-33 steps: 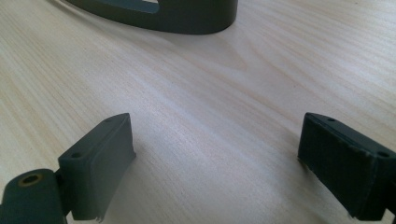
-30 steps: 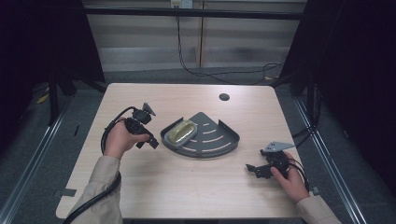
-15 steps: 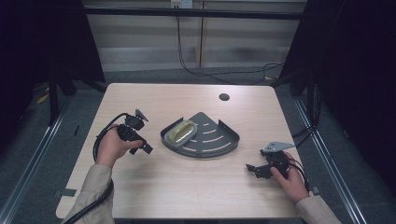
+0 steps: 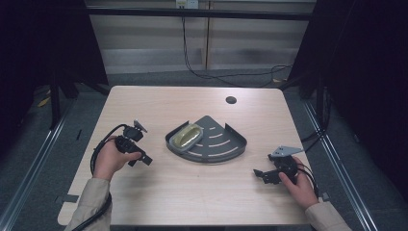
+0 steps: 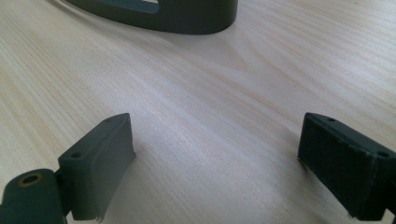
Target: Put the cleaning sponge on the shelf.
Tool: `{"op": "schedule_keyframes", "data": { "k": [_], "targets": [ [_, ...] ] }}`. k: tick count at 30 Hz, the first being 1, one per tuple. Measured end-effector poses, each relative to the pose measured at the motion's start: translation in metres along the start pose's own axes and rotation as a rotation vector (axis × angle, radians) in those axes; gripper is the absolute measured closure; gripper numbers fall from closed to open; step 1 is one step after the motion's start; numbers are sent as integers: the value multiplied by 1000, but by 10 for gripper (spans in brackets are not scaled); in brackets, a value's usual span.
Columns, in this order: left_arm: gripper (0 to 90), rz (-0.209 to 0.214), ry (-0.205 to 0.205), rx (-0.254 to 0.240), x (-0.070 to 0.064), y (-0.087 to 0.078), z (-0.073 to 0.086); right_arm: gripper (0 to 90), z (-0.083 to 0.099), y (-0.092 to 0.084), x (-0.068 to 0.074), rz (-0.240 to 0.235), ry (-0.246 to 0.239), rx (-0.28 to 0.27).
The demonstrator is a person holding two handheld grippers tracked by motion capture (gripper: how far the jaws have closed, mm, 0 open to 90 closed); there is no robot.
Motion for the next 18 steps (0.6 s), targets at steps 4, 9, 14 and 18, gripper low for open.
{"op": "schedule_keyframes", "data": {
  "k": [4,9,14,18],
  "targets": [
    [237,1,-6,4,1,2,8,98,0,0,0,1,0,0],
    [237,2,-4,8,3,4,19,98,0,0,0,0,0,0],
    [232,-8,6,0,6,3,27,98,0,0,0,0,0,0],
    [222,-5,14,-4,7,3,33,98,0,0,0,0,0,0]
  ]
}}
Point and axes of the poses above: each handheld gripper's, and its own axes: y roughly forward along the jaws, z roughly out of its underside, x roughly to its left, the point moved 4 cm from there along y, roughly forward along the jaws, and after that the axes turned 15 degrees about -x, right-handed, at the moved point
